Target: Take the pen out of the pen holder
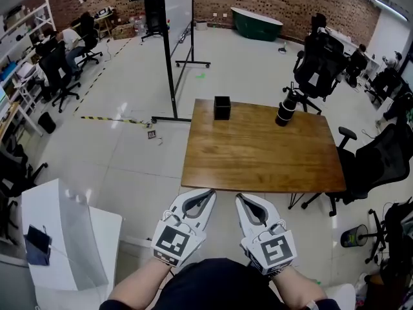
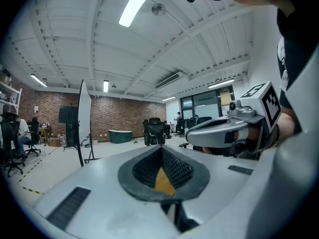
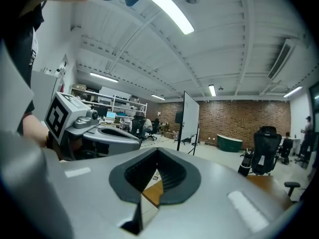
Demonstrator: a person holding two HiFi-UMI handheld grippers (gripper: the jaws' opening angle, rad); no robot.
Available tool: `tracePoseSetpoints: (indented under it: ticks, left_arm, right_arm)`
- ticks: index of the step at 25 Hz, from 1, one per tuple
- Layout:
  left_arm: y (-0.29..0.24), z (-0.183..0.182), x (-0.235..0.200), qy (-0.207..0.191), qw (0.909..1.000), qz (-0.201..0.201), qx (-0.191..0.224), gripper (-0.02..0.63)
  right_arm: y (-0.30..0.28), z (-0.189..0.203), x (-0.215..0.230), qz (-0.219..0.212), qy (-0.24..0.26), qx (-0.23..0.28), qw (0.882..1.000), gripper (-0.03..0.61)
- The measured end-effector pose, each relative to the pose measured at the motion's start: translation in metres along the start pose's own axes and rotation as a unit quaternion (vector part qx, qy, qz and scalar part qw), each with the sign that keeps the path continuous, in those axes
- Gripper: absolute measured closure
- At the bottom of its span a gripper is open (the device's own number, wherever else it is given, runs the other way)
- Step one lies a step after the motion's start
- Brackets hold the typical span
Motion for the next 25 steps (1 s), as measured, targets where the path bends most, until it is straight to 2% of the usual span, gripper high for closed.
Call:
tracePoseSetpoints:
  ticks: [6, 15, 21, 25]
  left_arm:
    - [-0.003, 0.004, -0.038, 0.001, 1.0, -0.006, 0.005, 0.609]
    - [-0.02, 0.012, -0.07, 0.015, 0.9998, -0.009, -0.007, 0.609]
    - [-0.052, 0.016, -0.088, 0.003, 0.9999, -0.009, -0.007, 0.609]
    - [-0.078, 0.015, -0.101, 0.011, 0.9997, -0.01, -0.019, 0.609]
  right_arm:
    - [-0.04, -0.009, -0.001, -0.005, 0.008, -0.005, 1.0, 0.578]
    - [-0.075, -0.011, 0.013, -0.004, 0.012, -0.007, 1.0, 0.577]
    - [-0.102, -0.009, 0.041, 0.0, 0.006, -0.007, 1.0, 0.577]
    - [-0.124, -0.008, 0.065, -0.001, 0.009, -0.006, 1.0, 0.577]
Point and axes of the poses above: the fingertips, and each gripper's own axes: y backward along the fingers, x to its right, z out of its underside, the point moved 8 cm from there along y, backward along the fingers, and after that the axes turned 8 degrees about -x, right-handed, at the moved point
